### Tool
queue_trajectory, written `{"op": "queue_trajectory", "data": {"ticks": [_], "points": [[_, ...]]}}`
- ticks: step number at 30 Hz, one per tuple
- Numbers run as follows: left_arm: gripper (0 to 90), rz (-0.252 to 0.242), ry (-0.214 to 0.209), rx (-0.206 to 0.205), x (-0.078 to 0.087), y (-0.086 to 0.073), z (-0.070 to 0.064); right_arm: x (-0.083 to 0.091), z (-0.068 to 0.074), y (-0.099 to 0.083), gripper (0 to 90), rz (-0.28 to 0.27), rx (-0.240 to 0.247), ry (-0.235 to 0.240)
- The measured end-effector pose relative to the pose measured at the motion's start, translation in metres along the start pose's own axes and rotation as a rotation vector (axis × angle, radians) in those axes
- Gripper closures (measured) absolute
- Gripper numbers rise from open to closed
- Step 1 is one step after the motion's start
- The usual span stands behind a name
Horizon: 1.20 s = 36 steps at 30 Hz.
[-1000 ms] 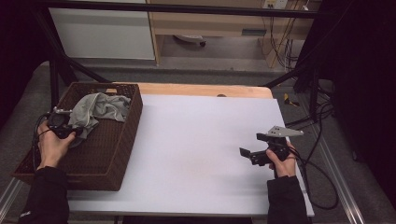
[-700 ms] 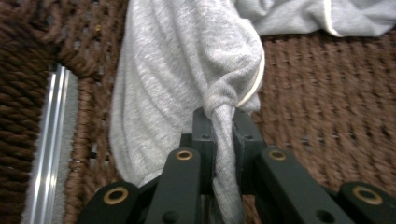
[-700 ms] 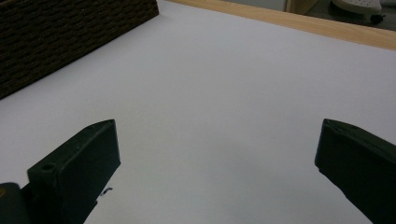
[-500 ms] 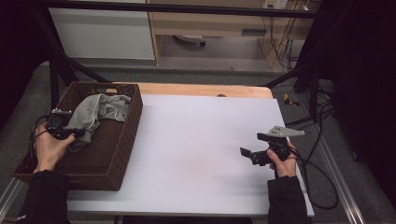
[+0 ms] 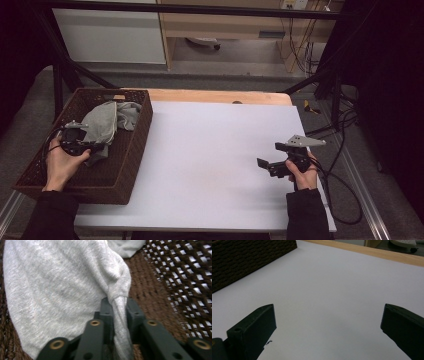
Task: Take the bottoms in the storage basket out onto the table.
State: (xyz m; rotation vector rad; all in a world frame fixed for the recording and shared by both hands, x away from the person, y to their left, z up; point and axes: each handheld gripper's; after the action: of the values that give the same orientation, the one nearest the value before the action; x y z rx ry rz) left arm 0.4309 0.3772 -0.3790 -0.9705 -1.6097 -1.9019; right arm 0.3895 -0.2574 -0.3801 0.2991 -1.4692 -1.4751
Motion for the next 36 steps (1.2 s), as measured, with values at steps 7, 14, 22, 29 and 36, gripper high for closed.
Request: {"op": "queue_trajectory", "data": {"ticks": [7, 14, 22, 29, 36], "points": [[33.6, -0.035, 0.029, 0.041, 0.01, 0.004, 0.012, 0.001, 0.0, 0.0, 0.4, -0.001, 0.003, -0.001], [12.0, -0.085, 0.062, 0.071, 0.026, 0.023, 0.025, -0.001, 0.0, 0.0, 0.4, 0.002, 0.002, 0.0], [11.8, -0.075, 0.123, 0.103, 0.003, 0.036, 0.032, -0.001, 0.0, 0.0, 0.4, 0.008, 0.001, 0.002], [18.6, -0.022, 0.178, 0.143, -0.022, 0.028, 0.047, -0.001, -0.001, -0.001, 0.4, 0.004, 0.0, 0.003], [31.4, -0.014, 0.144, 0.141, -0.034, 0.018, 0.05, -0.001, -0.001, -0.001, 0.4, 0.006, 0.0, 0.001]]}}
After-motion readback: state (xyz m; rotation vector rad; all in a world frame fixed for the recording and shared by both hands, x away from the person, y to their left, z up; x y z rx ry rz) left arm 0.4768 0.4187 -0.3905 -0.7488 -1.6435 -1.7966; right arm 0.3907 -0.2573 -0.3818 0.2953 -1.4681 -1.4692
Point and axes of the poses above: each handheld gripper's, and its own axes: x roughly backward along the jaws, y roughly out of its top, z roughly to its left, and after that the axes turned 10 degrees about y, right-handed
